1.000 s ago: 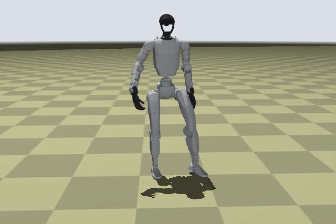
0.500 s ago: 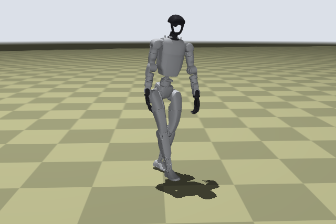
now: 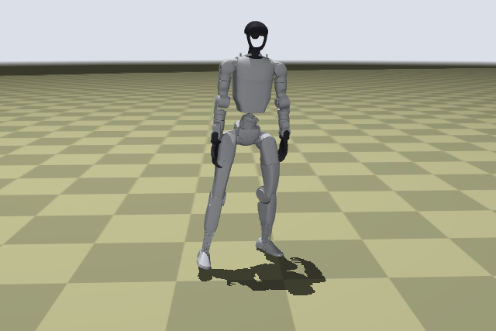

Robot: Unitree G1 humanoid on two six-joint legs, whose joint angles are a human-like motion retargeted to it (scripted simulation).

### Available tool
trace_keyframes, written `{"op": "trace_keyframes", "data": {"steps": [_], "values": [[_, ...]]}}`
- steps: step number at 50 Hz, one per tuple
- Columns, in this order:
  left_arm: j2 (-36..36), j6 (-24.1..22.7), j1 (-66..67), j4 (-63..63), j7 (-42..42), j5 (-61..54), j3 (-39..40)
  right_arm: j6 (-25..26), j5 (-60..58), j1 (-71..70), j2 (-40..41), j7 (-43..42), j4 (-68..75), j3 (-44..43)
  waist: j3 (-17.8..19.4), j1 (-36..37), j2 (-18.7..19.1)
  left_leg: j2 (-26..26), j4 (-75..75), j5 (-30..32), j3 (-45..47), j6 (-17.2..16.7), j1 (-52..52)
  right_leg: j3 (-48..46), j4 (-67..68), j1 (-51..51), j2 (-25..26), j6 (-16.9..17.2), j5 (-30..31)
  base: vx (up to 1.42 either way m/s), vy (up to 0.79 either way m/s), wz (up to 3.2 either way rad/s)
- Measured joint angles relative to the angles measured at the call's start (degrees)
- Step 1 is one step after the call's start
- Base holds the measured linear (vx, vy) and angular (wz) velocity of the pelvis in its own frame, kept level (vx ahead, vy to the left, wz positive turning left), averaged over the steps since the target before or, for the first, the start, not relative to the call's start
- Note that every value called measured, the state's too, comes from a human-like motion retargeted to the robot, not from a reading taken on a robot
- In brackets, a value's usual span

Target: Kungfu

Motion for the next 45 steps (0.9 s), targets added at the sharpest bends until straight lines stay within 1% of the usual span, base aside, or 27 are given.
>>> {"op": "trace_keyframes", "data": {"steps": [3,4,5,7,8,10,11,12,13,15,17,18,20,22,24,25,28,30,33,35,37,40,42,43,45], "values": [[0.2,0.3,4.7,-0.4,0.4,-1.6,2.5,-0.2,-1.3,-0.5,0.0,0.0,0.0,1.6,-1.4,0.5,-1.2,2.2,-1.0,1.8,6.7,-1.3,2.3,-3.3,-0.3,-0.2,-1.3,5.4,-4.1,0.02,-0.70,-1.23],[0.5,0.5,6.1,-0.7,0.5,-1.9,2.9,-0.1,-1.7,-0.6,0.1,0.1,0.0,2.1,-1.4,0.5,-1.4,3.0,-1.5,2.6,8.5,-1.9,3.5,-5.9,-0.6,0.3,-1.4,5.8,-2.9,0.06,-0.76,-0.98],[0.9,0.7,7.3,-1.0,0.6,-2.1,3.2,0.0,-2.1,-0.6,0.3,0.2,-0.1,2.5,-1.4,0.3,-1.5,3.7,-1.9,3.5,10.1,-2.6,4.8,-9.0,-1.2,0.9,-1.4,5.5,-0.5,0.09,-0.82,-0.92],[1.8,1.6,8.0,-1.2,1.0,-1.6,2.9,0.4,-3.7,-0.4,0.6,1.2,0.5,1.5,-3.4,1.7,-2.7,5.2,-1.8,6.9,12.9,-2.9,4.9,-5.1,0.6,-1.4,0.5,6.5,-2.3,0.14,-0.85,-0.68],[1.9,2.0,7.6,-1.0,1.8,-1.2,2.6,0.9,-4.7,-0.2,0.6,1.9,0.9,0.4,-5.0,2.0,-3.0,6.4,-1.0,9.6,13.4,-2.6,3.3,-2.6,2.1,-3.3,1.6,7.0,-3.6,0.15,-0.81,0.10],[1.3,2.0,5.7,-0.3,3.8,-0.9,3.6,2.7,-6.6,-0.7,0.1,3.0,2.3,-0.5,-6.1,-0.3,-2.0,9.7,2.8,15.9,11.3,-1.0,-0.8,-2.2,2.4,-4.0,2.4,6.7,-4.8,0.09,-0.66,0.95],[0.9,1.0,4.3,0.1,4.4,-1.7,3.9,3.8,-7.3,-1.3,-0.2,2.7,3.0,0.1,-5.0,-1.5,-1.8,9.9,5.8,17.5,9.7,1.4,-2.1,-4.1,0.7,-1.9,2.1,6.1,-4.4,0.00,-0.52,1.04],[0.6,0.2,2.8,0.3,4.9,-2.8,3.7,4.8,-8.1,-1.8,-0.6,2.3,3.6,0.6,-3.7,-2.2,-1.6,9.9,8.8,18.0,8.1,2.5,-3.1,-6.0,-0.8,0.3,1.9,5.7,-4.1,-0.06,-0.43,0.68],[0.3,-0.3,1.0,0.1,5.3,-4.2,2.5,5.4,-9.1,-2.4,-0.9,1.6,4.1,0.6,-1.8,-2.3,-1.7,9.6,11.5,16.4,6.8,0.9,-3.6,-7.6,-2.0,2.7,2.0,5.5,-4.0,-0.07,-0.41,0.35],[-0.5,-0.9,-2.0,-1.4,6.3,-5.1,-0.2,5.7,-11.0,-3.0,-1.4,0.5,4.9,0.3,0.8,-0.8,-3.0,7.1,15.8,12.4,3.0,-4.8,-4.8,-8.1,-3.2,5.5,2.4,5.1,-4.1,-0.03,-0.39,-0.04],[-1.7,-1.1,-4.3,-3.7,7.7,-1.8,-1.4,6.3,-12.5,-3.2,-2.6,1.1,5.1,0.7,0.5,1.5,-6.3,-0.6,16.4,9.2,0.2,-7.0,-7.6,-7.5,-3.2,4.3,0.1,5.1,-3.9,0.05,-0.25,-0.01],[-2.1,-1.1,-5.3,-4.9,8.7,-0.2,-2.1,7.1,-13.3,-3.3,-3.4,2.0,4.9,1.2,-0.4,2.3,-8.3,-4.9,15.8,7.9,0.6,-7.0,-9.6,-7.0,-3.0,2.7,-1.9,5.4,-3.6,0.04,-0.14,0.09],[-2.6,-1.5,-6.9,-7.0,10.4,1.6,-4.2,9.4,-16.1,-3.9,-4.7,4.3,4.4,2.0,-0.7,4.1,-10.1,-9.9,14.6,6.8,0.5,-7.0,-12.2,-6.3,-2.6,1.5,-2.7,5.5,-4.0,0.04,-0.16,-0.11],[-3.0,-1.9,-7.9,-8.4,11.9,2.7,-5.8,12.2,-20.8,-4.4,-5.4,6.5,3.4,1.9,0.6,5.5,-9.7,-9.9,13.1,5.4,0.2,-7.0,-11.8,-6.6,-3.1,3.9,-0.1,4.5,-5.0,0.11,-0.33,-0.48],[-3.7,-1.8,-8.3,-9.3,12.6,3.9,-5.9,14.2,-25.3,-4.8,-5.8,7.5,2.6,1.4,2.4,7.0,-8.7,-8.8,12.4,3.4,0.1,-6.9,-10.7,-6.6,-4.0,7.3,3.2,3.4,-5.8,0.24,-0.35,-0.83],[-4.0,-1.8,-8.3,-9.7,12.7,4.3,-5.8,14.9,-27.2,-5.1,-5.8,7.6,2.4,1.3,3.2,7.9,-8.2,-8.0,12.1,2.7,0.1,-6.6,-10.4,-6.4,-4.6,9.0,5.0,2.8,-6.1,0.31,-0.24,-0.77],[-4.8,-2.5,-7.9,-10.3,10.4,4.2,-5.2,15.5,-28.7,-5.9,-6.1,6.0,2.1,2.3,2.4,7.0,-7.9,-9.1,9.6,3.5,2.2,-0.8,-11.7,-6.1,-5.4,10.2,5.7,2.6,-6.6,0.26,-0.06,-0.26],[-4.8,-2.9,-7.7,-10.0,7.4,4.0,-5.2,15.2,-28.0,-6.0,-5.6,4.4,1.7,2.8,1.1,5.9,-7.6,-9.3,8.2,5.0,3.8,2.0,-12.3,-6.9,-5.7,10.5,5.9,2.6,-7.0,0.25,-0.04,0.10],[-4.2,-2.9,-8.3,-8.3,2.4,5.2,-5.7,14.1,-25.8,-5.6,-4.0,3.7,0.5,2.7,1.8,5.1,-7.4,-9.8,7.9,4.8,1.0,2.9,-10.6,-8.0,-6.2,13.3,6.7,2.8,-7.5,0.31,-0.02,-0.04],[-3.4,-2.7,-8.9,-6.7,0.7,7.0,-6.3,13.4,-24.4,-5.1,-2.8,4.6,-0.1,2.5,2.8,5.3,-7.9,-10.3,7.3,3.6,-1.4,3.1,-8.2,-7.7,-6.1,15.6,7.3,3.2,-8.0,0.31,-0.01,-0.20],[-3.0,-2.1,-9.1,-5.3,0.4,9.4,-7.0,12.8,-23.9,-4.2,-1.6,5.6,-0.3,2.1,2.9,4.7,-8.2,-10.7,6.3,3.0,-0.7,4.2,-5.8,-8.0,-5.4,17.2,7.4,4.2,-8.4,0.36,-0.01,0.15],[-3.0,-0.8,-9.4,-3.2,0.6,13.5,-7.6,11.3,-24.6,-2.2,-0.1,5.7,-0.2,1.9,0.3,3.0,-7.8,-10.9,4.7,2.7,-0.1,5.7,-5.3,-8.7,-2.6,16.3,7.0,6.6,-8.9,0.41,0.09,0.31],[-3.4,0.3,-9.7,-2.7,0.9,15.1,-7.8,9.9,-24.8,-1.1,0.6,4.3,0.5,2.5,-1.0,2.9,-7.7,-12.0,3.7,2.2,-1.4,6.5,-5.3,-8.4,0.6,14.6,6.7,9.5,-7.6,0.29,0.10,-0.05],[-3.6,0.8,-9.9,-2.7,1.0,15.7,-7.8,9.3,-24.8,-1.0,0.8,3.4,1.1,2.8,-1.0,3.2,-7.8,-12.1,3.1,2.1,-1.0,7.0,-4.7,-8.1,2.8,13.9,6.6,11.2,-6.1,0.23,0.10,-0.29],[-3.6,1.4,-10.4,-3.0,1.4,16.9,-8.0,8.7,-25.0,-1.3,1.1,1.7,2.6,3.4,0.4,4.3,-7.7,-11.8,1.8,1.9,0.4,7.7,-2.7,-6.3,8.1,12.4,6.6,15.5,-1.7,0.18,0.11,-0.41]]}}
